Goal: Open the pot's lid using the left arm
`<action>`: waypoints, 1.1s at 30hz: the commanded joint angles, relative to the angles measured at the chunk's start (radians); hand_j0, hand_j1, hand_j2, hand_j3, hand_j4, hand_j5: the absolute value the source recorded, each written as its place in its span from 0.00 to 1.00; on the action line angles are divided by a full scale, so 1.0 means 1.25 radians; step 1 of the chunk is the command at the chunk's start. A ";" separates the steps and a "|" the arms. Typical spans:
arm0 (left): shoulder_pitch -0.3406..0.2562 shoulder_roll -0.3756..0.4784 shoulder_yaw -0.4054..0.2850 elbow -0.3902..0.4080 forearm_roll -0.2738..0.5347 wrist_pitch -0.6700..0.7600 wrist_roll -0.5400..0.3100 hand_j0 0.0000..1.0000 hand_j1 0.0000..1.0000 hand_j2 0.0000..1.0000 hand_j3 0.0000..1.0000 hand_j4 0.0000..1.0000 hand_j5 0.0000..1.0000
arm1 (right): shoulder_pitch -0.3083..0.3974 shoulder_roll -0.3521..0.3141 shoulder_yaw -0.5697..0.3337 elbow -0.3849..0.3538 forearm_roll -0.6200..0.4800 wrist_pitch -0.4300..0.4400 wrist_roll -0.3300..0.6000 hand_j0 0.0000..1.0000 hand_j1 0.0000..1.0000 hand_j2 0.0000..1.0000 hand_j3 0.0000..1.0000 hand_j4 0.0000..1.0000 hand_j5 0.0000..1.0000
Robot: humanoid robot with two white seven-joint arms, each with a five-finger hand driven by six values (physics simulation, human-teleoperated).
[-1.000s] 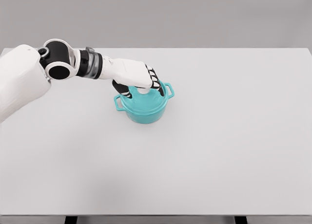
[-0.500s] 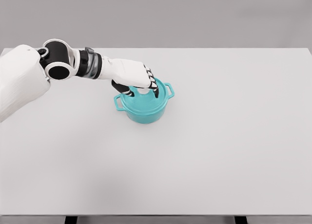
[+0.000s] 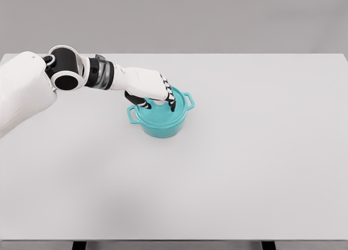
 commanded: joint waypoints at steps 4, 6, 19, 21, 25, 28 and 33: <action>0.000 0.000 0.000 -0.001 0.001 0.001 0.000 0.49 0.49 0.49 0.49 0.49 0.49 | 0.000 0.000 0.000 0.000 0.000 0.000 0.000 1.00 1.00 1.00 1.00 1.00 1.00; 0.000 0.000 0.001 0.000 -0.004 0.001 0.000 0.45 0.45 0.45 0.45 0.45 0.45 | 0.001 0.000 0.000 0.000 0.000 0.000 0.000 1.00 1.00 1.00 1.00 1.00 1.00; -0.022 0.080 0.015 -0.007 0.005 0.001 0.000 0.34 0.34 0.34 0.34 0.34 0.34 | 0.000 0.000 0.000 0.000 0.000 0.000 0.000 1.00 1.00 1.00 1.00 1.00 1.00; -0.034 0.133 0.015 -0.007 0.005 0.001 0.000 0.34 0.34 0.34 0.34 0.34 0.34 | 0.000 0.000 0.000 0.000 0.000 0.000 0.000 1.00 1.00 1.00 1.00 1.00 1.00; -0.048 0.221 0.012 -0.006 0.000 0.001 0.000 0.34 0.34 0.34 0.34 0.34 0.34 | 0.000 0.000 0.000 0.000 0.000 0.000 0.000 1.00 1.00 1.00 1.00 1.00 1.00; -0.044 0.253 0.010 -0.001 -0.005 0.001 0.000 0.35 0.35 0.35 0.35 0.35 0.35 | 0.000 0.000 0.000 0.000 0.000 0.000 0.000 1.00 1.00 1.00 1.00 1.00 1.00; -0.039 0.253 0.003 0.017 -0.028 0.001 0.000 0.68 0.68 0.68 0.68 0.68 0.68 | 0.000 0.000 0.000 0.000 0.000 0.000 0.000 1.00 1.00 1.00 1.00 1.00 1.00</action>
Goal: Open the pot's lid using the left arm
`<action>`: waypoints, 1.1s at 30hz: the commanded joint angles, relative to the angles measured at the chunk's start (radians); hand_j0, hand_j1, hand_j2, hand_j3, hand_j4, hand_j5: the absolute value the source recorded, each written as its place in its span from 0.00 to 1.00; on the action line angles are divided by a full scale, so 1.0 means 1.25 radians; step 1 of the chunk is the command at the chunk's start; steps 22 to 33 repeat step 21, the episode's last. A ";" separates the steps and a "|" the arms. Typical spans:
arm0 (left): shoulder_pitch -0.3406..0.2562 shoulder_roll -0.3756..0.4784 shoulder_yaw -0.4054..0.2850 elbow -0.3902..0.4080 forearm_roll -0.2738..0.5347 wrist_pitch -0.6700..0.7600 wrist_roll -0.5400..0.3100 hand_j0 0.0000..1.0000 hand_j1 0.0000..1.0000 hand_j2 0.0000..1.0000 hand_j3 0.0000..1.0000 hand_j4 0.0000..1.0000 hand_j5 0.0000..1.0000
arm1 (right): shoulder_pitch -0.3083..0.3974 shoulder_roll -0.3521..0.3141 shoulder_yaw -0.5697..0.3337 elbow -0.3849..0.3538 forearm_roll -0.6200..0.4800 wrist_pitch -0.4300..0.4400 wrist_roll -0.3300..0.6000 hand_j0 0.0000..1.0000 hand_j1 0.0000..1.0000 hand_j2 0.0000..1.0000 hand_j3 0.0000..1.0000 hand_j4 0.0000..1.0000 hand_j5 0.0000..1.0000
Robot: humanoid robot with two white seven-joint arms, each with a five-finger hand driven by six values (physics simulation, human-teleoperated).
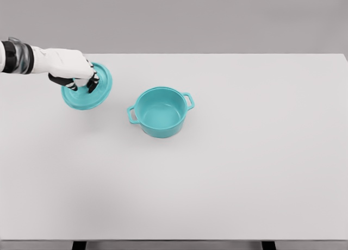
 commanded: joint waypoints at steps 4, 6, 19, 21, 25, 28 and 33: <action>0.012 -0.001 -0.003 0.035 -0.003 0.002 0.001 1.00 1.00 1.00 1.00 1.00 1.00 | 0.000 0.000 0.000 0.000 0.000 0.000 0.000 1.00 1.00 1.00 1.00 1.00 1.00; 0.012 -0.002 -0.003 0.046 -0.003 0.002 0.001 1.00 1.00 1.00 1.00 1.00 1.00 | 0.000 0.000 0.000 0.000 0.000 0.000 0.000 1.00 1.00 1.00 1.00 1.00 1.00; 0.022 0.000 0.008 0.375 0.244 0.002 0.001 1.00 1.00 1.00 1.00 1.00 1.00 | 0.000 0.000 0.000 0.000 0.000 0.000 0.000 1.00 1.00 1.00 1.00 1.00 1.00; 0.023 0.001 0.007 0.375 0.241 0.002 0.001 1.00 1.00 1.00 1.00 1.00 1.00 | 0.000 0.000 0.000 0.000 0.000 0.000 0.000 1.00 1.00 1.00 1.00 1.00 1.00; 0.023 0.001 0.007 0.375 0.241 0.002 0.001 1.00 1.00 1.00 1.00 1.00 1.00 | 0.000 0.000 0.000 0.000 0.000 0.000 0.000 1.00 1.00 1.00 1.00 1.00 1.00; 0.023 0.001 0.007 0.375 0.241 0.002 0.001 1.00 1.00 1.00 1.00 1.00 1.00 | 0.000 0.000 0.000 0.000 0.000 0.000 0.000 1.00 1.00 1.00 1.00 1.00 1.00; 0.023 0.001 0.007 0.375 0.241 0.002 0.001 1.00 1.00 1.00 1.00 1.00 1.00 | 0.000 0.000 0.000 0.000 0.000 0.000 0.000 1.00 1.00 1.00 1.00 1.00 1.00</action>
